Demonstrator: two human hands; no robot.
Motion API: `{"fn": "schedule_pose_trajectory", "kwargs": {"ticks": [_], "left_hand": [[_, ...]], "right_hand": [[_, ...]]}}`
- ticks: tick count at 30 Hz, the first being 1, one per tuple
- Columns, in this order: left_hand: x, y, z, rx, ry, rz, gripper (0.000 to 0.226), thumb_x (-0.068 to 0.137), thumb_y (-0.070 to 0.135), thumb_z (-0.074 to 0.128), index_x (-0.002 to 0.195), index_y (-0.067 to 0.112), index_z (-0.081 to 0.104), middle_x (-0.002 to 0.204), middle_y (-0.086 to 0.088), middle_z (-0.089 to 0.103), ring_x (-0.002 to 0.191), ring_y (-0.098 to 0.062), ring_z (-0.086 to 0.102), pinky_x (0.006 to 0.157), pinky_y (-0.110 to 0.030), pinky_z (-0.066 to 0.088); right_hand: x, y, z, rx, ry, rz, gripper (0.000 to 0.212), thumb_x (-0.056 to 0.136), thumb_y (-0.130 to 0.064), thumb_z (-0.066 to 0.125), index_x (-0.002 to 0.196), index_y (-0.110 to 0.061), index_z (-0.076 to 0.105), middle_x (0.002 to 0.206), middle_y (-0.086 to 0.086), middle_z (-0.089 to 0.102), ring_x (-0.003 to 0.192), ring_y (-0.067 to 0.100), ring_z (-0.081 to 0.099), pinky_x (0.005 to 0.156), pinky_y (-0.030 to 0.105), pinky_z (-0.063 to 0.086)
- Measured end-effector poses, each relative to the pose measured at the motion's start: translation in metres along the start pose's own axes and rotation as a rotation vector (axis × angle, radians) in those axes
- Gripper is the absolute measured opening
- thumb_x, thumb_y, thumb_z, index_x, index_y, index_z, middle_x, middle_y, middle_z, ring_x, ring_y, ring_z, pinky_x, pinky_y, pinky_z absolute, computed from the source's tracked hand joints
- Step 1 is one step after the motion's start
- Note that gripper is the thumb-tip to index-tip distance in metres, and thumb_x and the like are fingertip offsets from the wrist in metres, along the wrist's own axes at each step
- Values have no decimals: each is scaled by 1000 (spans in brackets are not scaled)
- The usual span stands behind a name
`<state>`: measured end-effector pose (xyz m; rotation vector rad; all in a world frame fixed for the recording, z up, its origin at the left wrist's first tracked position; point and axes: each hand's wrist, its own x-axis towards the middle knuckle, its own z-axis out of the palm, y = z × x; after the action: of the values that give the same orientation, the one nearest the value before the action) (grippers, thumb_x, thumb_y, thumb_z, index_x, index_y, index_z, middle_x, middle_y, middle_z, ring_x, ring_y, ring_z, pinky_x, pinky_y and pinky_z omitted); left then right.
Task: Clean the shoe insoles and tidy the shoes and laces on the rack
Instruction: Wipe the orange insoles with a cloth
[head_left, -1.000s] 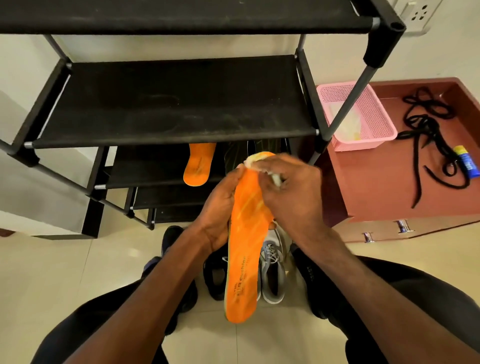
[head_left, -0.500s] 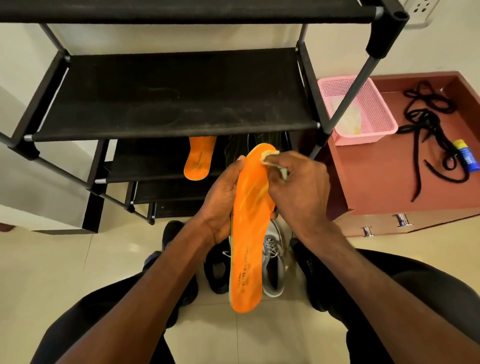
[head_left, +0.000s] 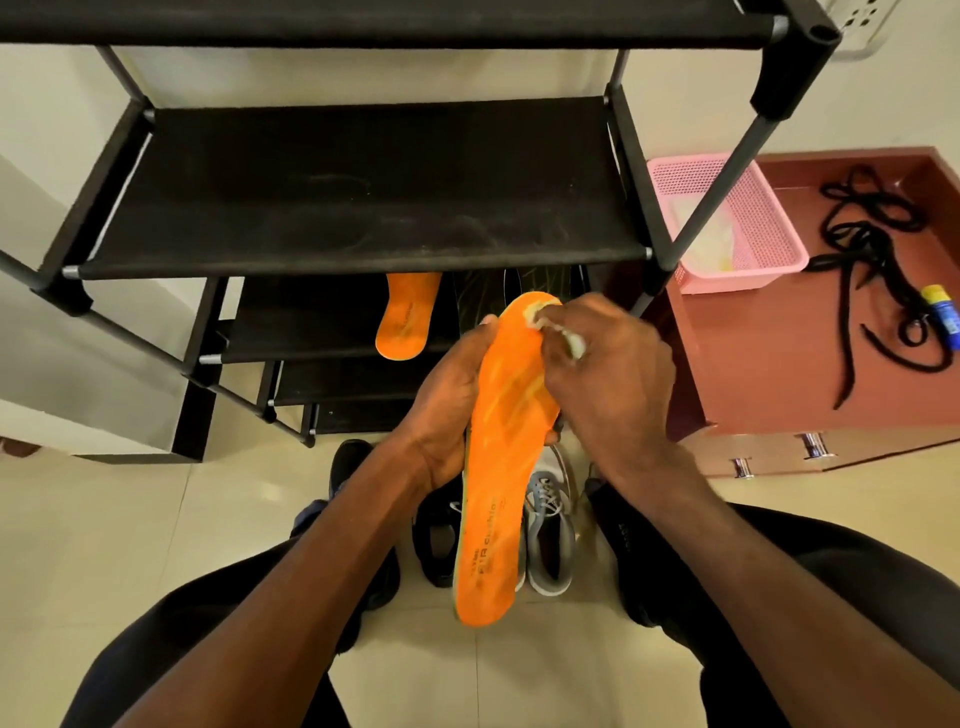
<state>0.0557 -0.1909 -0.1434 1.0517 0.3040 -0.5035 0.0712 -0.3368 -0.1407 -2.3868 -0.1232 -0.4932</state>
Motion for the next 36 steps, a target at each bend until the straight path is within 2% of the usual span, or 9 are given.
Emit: {"fn": "schedule_pose_trajectory", "kwargs": {"ticks": [5,9,13,18,24,27,32,34,36], "left_hand": [[2,3,1,-54,24,-13,45,109,46,40,106,13,70,94,-10,71,82,-20,71,75,-36,60],[4,-1,3,-46,30,7,41,110,42,40,104,15,70,89,-7,73,78,-19,73,70,-37,62],[3,4,0,-104,25,-10,46,109,46,40,109,12,72,99,-12,73,88,-23,73,79,-38,61],[0,6,7,-68,-12,14,45,110,43,36,110,10,67,92,-10,72,77,-20,73,66,-37,62],[-1,13,2,-64,-40,52,48,108,38,35,94,14,74,85,-10,74,73,-26,71,66,-45,62],[-1,13,1,-39,-22,63,39,107,39,38,103,15,69,91,-12,75,79,-30,71,69,-48,61],[1,7,4,-68,-11,106,52,110,34,34,80,15,73,70,-2,68,62,-13,68,56,-31,59],[1,8,5,-45,-35,113,51,110,43,35,97,20,78,89,-10,75,76,-21,72,68,-39,62],[0,9,6,-1,-27,80,50,108,52,37,124,17,69,113,-24,72,89,-36,69,78,-47,59]], "right_hand": [[-17,-11,3,89,-105,-152,22,89,-16,72,105,-29,80,106,-14,75,86,13,73,67,38,60],[-3,2,4,45,24,21,21,90,-16,74,107,-26,81,107,-10,75,87,18,74,72,42,62],[-12,-12,8,159,-118,-161,23,89,-13,71,105,-25,81,104,-13,75,87,13,73,69,39,61],[0,1,9,166,85,17,21,93,-16,69,110,-21,81,108,-10,75,90,12,73,74,40,61],[6,6,6,149,28,18,23,95,-20,71,116,-23,79,111,-12,76,96,8,72,82,39,61],[10,9,6,169,44,46,23,94,-20,72,115,-21,79,109,-11,75,95,7,71,83,37,61],[0,2,8,242,-77,-119,23,92,-12,73,113,-19,80,113,-10,73,99,11,72,80,41,62],[4,4,5,192,-32,-123,22,93,-16,72,112,-24,80,112,-13,74,95,10,72,76,41,61],[11,11,2,165,80,-10,21,94,-17,72,112,-25,81,110,-14,74,90,8,72,74,40,61]]}}
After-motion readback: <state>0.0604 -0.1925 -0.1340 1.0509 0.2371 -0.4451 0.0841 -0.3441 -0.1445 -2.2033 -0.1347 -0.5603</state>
